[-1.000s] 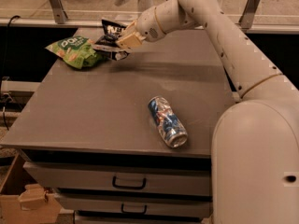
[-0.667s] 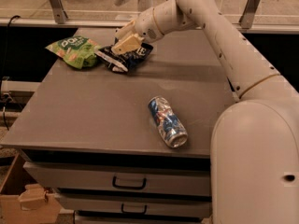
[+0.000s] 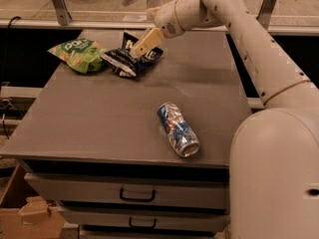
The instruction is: Move blue chip bag near green rice chip bag
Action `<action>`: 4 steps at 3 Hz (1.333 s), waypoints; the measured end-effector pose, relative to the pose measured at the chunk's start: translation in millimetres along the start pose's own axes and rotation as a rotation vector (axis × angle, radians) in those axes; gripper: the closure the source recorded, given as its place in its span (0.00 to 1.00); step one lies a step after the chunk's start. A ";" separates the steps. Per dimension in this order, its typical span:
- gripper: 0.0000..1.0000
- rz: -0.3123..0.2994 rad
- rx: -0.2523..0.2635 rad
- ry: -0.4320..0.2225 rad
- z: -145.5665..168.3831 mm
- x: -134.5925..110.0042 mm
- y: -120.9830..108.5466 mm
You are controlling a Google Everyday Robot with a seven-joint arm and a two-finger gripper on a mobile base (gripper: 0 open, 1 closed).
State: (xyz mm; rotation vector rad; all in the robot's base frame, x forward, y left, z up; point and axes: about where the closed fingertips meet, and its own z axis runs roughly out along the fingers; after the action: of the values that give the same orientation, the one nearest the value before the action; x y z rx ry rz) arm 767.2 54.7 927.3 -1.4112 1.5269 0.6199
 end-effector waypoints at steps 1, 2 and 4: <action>0.00 0.071 0.212 -0.021 -61.9 5.7 -61.1; 0.00 0.112 0.494 -0.060 -151.1 5.4 -130.3; 0.00 0.041 1.009 -0.086 -354.3 -17.0 -202.3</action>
Offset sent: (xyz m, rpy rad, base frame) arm 0.1275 -0.3069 0.1805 0.2595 -0.3346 -0.8407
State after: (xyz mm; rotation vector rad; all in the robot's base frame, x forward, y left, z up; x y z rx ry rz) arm 855.1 -281.5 1141.6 -0.5651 1.4626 -0.1046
